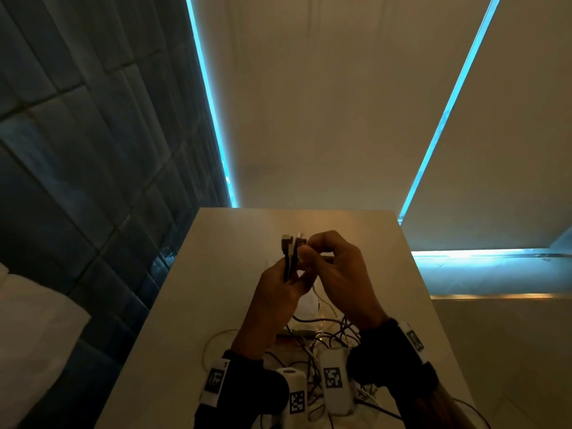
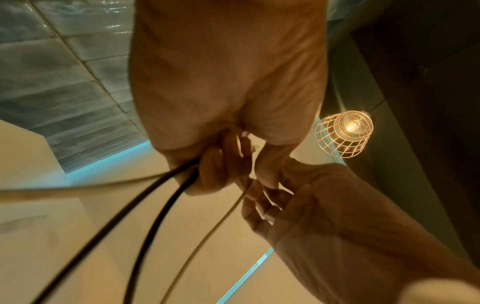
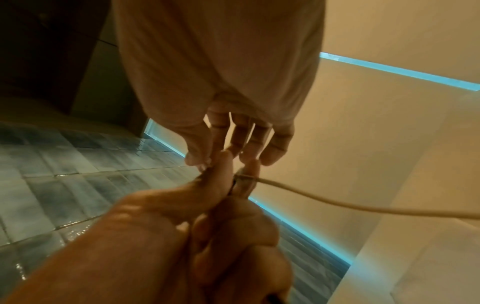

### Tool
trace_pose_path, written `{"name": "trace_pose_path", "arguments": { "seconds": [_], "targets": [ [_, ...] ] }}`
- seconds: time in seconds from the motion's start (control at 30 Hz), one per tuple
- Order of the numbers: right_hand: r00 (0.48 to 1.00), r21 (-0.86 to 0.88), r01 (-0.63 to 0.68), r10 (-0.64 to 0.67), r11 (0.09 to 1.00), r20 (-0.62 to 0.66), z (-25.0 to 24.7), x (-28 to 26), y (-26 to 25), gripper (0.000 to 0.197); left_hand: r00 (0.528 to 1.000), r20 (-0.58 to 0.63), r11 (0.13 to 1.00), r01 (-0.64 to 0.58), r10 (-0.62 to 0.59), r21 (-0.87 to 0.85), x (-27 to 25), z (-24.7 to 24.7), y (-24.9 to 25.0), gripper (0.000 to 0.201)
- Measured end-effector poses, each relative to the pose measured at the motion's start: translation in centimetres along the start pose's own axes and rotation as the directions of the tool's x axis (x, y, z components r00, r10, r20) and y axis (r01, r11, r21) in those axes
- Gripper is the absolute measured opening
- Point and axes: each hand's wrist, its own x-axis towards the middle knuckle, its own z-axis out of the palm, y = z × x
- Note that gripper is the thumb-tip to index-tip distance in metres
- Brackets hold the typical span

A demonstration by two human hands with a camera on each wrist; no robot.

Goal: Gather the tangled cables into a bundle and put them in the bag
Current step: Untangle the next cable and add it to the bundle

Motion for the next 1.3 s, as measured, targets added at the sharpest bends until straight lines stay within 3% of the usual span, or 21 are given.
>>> {"name": "trace_pose_path", "arguments": {
  "seconds": [0.1,0.2,0.33,0.43,0.5,0.6,0.67,0.8,0.9,1.03,1.13,1.3],
  "targets": [
    [1.000,0.047,-0.012,0.012,0.999,-0.016,0.4,0.1,0.4,0.008,0.999,-0.027,0.997,0.021,-0.023,-0.068,-0.1,0.3,-0.1,0.025],
    [0.999,0.146,-0.042,0.040,0.988,0.018,0.4,-0.6,0.9,0.027,0.996,-0.073,0.983,0.045,-0.059,-0.179,0.1,0.1,-0.1,0.039],
    [0.999,0.309,-0.044,0.042,0.950,0.015,0.9,-1.9,1.7,0.029,0.992,-0.087,0.966,0.065,-0.089,-0.249,0.2,-0.1,-0.3,0.041],
    [0.998,0.332,-0.035,0.049,0.943,-0.032,1.4,-2.3,2.7,0.022,0.988,-0.113,0.943,0.063,-0.105,-0.326,0.2,0.0,-0.3,0.040],
    [0.994,0.315,-0.061,0.085,0.947,-0.064,1.3,-2.5,3.6,0.020,0.988,-0.119,0.912,0.037,-0.094,-0.408,0.3,-0.4,-0.1,0.040],
    [0.986,0.202,-0.138,0.116,0.970,0.118,1.2,-2.8,4.5,0.016,0.991,-0.129,0.889,-0.026,-0.038,-0.458,0.5,-1.0,0.3,0.046],
    [0.975,0.093,-0.087,0.065,0.992,0.212,1.5,-2.9,4.6,0.013,0.987,-0.162,0.904,-0.045,-0.027,-0.426,0.7,-1.3,0.3,0.052],
    [0.977,0.070,-0.040,0.024,0.997,0.213,1.5,-2.8,3.9,0.018,0.974,-0.226,0.933,-0.068,-0.014,-0.353,0.6,-2.2,0.3,0.043],
    [0.955,0.090,-0.057,0.028,0.994,0.295,1.2,-3.0,3.4,0.022,0.989,-0.150,0.869,-0.061,-0.015,-0.491,-0.1,-2.3,0.8,0.042],
    [0.923,-0.023,-0.073,0.076,0.997,0.378,0.8,-3.5,4.1,0.023,0.990,-0.138,0.799,-0.086,0.004,-0.596,-0.3,-2.7,1.8,0.042],
    [0.922,-0.077,-0.099,0.120,0.992,0.367,0.4,-4.2,6.2,0.024,0.992,-0.125,0.733,-0.082,-0.005,-0.675,-0.1,-3.6,2.1,0.041],
    [0.933,-0.172,-0.122,0.172,0.978,0.316,0.6,-4.7,9.1,0.028,0.993,-0.115,0.720,-0.069,-0.015,-0.690,-0.4,-3.7,2.1,0.042]
  ]
}}
